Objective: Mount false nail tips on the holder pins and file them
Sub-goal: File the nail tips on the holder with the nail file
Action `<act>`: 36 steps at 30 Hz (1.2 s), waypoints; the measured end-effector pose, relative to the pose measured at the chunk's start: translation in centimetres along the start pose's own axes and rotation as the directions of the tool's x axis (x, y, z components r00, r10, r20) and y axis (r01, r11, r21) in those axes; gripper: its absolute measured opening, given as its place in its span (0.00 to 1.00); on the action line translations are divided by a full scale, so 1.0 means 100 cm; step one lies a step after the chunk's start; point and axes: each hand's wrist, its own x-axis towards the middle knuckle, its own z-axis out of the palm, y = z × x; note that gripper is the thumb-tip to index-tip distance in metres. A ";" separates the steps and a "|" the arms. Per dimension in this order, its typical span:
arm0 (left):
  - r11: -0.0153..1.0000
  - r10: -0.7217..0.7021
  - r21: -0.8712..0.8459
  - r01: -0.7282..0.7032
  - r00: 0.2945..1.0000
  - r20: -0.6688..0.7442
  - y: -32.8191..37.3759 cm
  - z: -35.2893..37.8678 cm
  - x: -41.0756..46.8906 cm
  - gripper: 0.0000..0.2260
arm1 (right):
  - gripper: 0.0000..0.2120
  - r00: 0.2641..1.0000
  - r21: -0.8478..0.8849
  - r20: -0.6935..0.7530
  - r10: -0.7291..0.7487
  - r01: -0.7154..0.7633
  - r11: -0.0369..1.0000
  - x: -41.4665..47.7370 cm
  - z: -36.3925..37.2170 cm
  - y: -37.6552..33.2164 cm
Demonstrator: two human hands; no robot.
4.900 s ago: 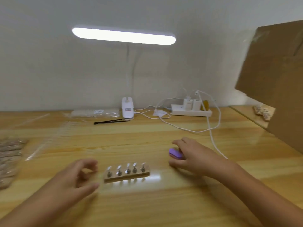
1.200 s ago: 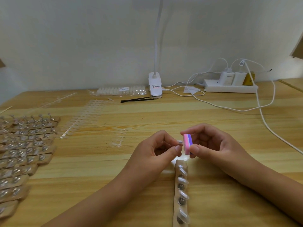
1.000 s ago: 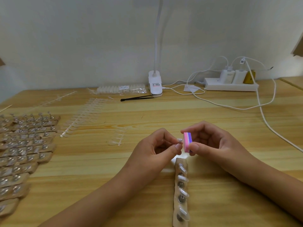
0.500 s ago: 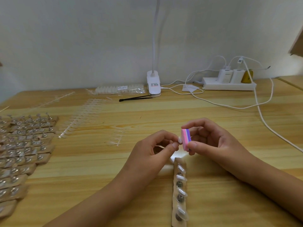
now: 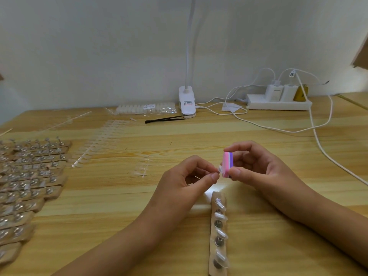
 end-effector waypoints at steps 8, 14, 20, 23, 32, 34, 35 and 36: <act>0.999 0.040 0.025 -0.039 0.999 -0.025 -0.002 -0.001 0.000 0.06 | 0.15 0.999 0.041 0.035 -0.005 0.004 0.999 0.001 0.000 0.000; 0.998 0.051 0.030 -0.050 0.998 -0.031 -0.003 -0.001 0.000 0.04 | 0.15 1.000 0.051 0.008 0.006 -0.006 0.999 0.000 0.000 0.001; 0.995 0.067 0.079 -0.063 0.997 -0.049 -0.001 -0.001 -0.001 0.05 | 0.21 1.000 0.064 -0.009 0.003 -0.003 0.998 -0.001 0.001 -0.001; 0.985 0.093 0.154 -0.083 0.994 -0.056 0.002 -0.002 -0.002 0.06 | 0.19 1.000 0.071 0.003 -0.007 0.007 0.997 -0.001 0.002 -0.001; 0.919 0.222 0.350 -0.182 0.972 -0.079 0.007 -0.007 -0.006 0.05 | 0.17 0.994 0.104 0.107 0.014 -0.025 0.994 -0.001 0.003 0.003; 0.907 0.247 0.368 -0.205 0.967 -0.069 0.008 -0.007 -0.006 0.05 | 0.17 0.997 0.123 0.069 0.032 -0.040 0.992 0.001 0.001 0.004; 0.905 0.252 0.368 -0.212 0.965 -0.065 0.008 -0.006 -0.006 0.05 | 0.18 0.997 0.133 0.060 0.044 -0.052 0.990 0.001 -0.001 0.004; 0.908 0.249 0.362 -0.211 0.966 -0.063 0.008 -0.005 -0.007 0.05 | 0.18 0.996 0.139 0.073 0.055 -0.065 0.988 0.002 -0.003 0.004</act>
